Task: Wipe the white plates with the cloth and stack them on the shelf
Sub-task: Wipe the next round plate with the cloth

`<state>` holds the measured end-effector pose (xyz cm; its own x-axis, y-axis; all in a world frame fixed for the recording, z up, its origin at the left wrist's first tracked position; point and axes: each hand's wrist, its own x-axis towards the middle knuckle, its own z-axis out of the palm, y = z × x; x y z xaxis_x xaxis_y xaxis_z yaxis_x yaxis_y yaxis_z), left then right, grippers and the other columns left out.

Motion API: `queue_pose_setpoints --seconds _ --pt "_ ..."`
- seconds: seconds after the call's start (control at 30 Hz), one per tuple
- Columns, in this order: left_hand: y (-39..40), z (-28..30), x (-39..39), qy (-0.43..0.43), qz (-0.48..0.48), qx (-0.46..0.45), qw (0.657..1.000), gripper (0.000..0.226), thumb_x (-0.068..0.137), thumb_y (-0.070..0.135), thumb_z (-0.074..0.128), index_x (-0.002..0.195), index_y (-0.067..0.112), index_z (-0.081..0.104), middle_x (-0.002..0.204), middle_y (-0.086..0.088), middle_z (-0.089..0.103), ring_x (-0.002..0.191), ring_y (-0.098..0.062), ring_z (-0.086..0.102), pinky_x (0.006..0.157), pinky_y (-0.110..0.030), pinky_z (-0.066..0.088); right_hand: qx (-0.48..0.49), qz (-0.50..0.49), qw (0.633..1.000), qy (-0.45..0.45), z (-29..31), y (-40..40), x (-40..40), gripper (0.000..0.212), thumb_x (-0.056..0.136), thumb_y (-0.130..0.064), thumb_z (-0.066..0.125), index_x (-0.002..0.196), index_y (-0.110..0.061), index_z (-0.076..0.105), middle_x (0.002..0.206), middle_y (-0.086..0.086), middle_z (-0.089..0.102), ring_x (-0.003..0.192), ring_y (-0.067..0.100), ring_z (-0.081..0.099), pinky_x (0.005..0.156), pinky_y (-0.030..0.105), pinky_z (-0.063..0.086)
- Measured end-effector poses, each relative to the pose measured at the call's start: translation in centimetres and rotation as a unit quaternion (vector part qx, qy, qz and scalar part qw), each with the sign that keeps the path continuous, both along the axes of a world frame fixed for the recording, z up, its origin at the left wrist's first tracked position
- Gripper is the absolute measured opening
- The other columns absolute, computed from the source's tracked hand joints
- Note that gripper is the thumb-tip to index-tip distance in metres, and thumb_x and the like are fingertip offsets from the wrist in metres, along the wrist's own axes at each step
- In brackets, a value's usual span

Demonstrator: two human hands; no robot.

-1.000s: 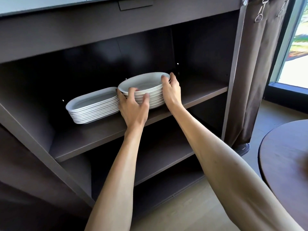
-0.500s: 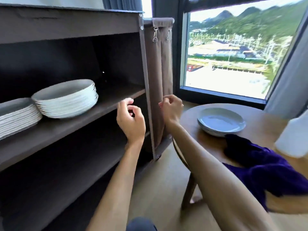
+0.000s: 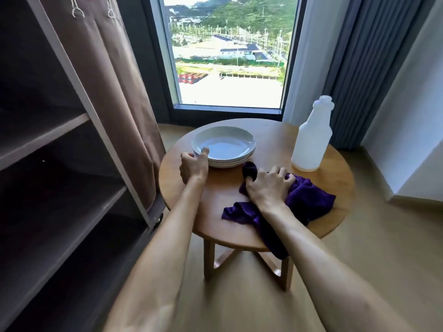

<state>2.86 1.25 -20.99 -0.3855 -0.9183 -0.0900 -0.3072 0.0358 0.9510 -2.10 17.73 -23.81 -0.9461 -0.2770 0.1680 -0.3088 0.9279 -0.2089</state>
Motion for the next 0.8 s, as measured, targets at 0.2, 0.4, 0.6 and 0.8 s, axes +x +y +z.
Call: queue_pose_setpoints --seconds 0.2,0.4,0.6,0.8 --pt "-2.0 -0.9 -3.5 -0.07 0.033 -0.039 0.996 0.034 0.085 0.026 0.071 0.113 0.01 0.062 0.12 -0.013 0.068 0.11 -0.037 0.063 0.078 -0.031 0.041 -0.015 -0.017 0.999 0.024 -0.9 -0.6 -1.5 0.044 0.095 -0.047 0.045 0.116 -0.017 0.07 0.125 0.019 0.059 0.121 0.037 0.049 0.106 0.053 0.03" --pt "-2.9 1.0 -2.9 -0.094 0.026 -0.104 0.99 0.031 0.084 0.019 0.06 0.111 0.007 0.07 0.117 -0.014 0.072 0.105 -0.04 0.065 0.082 -0.034 0.053 -0.04 -0.014 0.999 0.031 -0.9 -0.2 -1.3 0.043 0.091 -0.046 0.05 0.114 -0.015 0.07 0.123 0.019 0.061 0.121 0.036 0.05 0.108 0.051 0.028" --pt "-3.0 4.1 -2.9 0.104 -0.005 0.104 0.989 0.009 0.087 0.0 0.053 0.091 0.007 0.048 0.117 -0.02 0.062 0.092 -0.031 0.065 0.047 -0.031 0.054 -0.065 -0.014 0.997 0.039 -0.7 0.0 -1.3 0.042 0.095 -0.043 0.048 0.115 -0.014 0.071 0.122 0.018 0.063 0.12 0.036 0.051 0.108 0.051 0.028" --pt "1.0 4.6 4.2 0.25 -0.001 0.253 0.935 0.025 0.081 -0.004 0.048 0.097 0.008 0.062 0.097 -0.013 0.065 0.088 -0.031 0.062 0.067 -0.035 0.057 -0.161 -0.023 0.985 0.057 -1.0 0.2 -1.6 0.033 0.096 -0.029 0.053 0.111 -0.004 0.067 0.118 0.018 0.067 0.118 0.037 0.056 0.109 0.05 0.03"
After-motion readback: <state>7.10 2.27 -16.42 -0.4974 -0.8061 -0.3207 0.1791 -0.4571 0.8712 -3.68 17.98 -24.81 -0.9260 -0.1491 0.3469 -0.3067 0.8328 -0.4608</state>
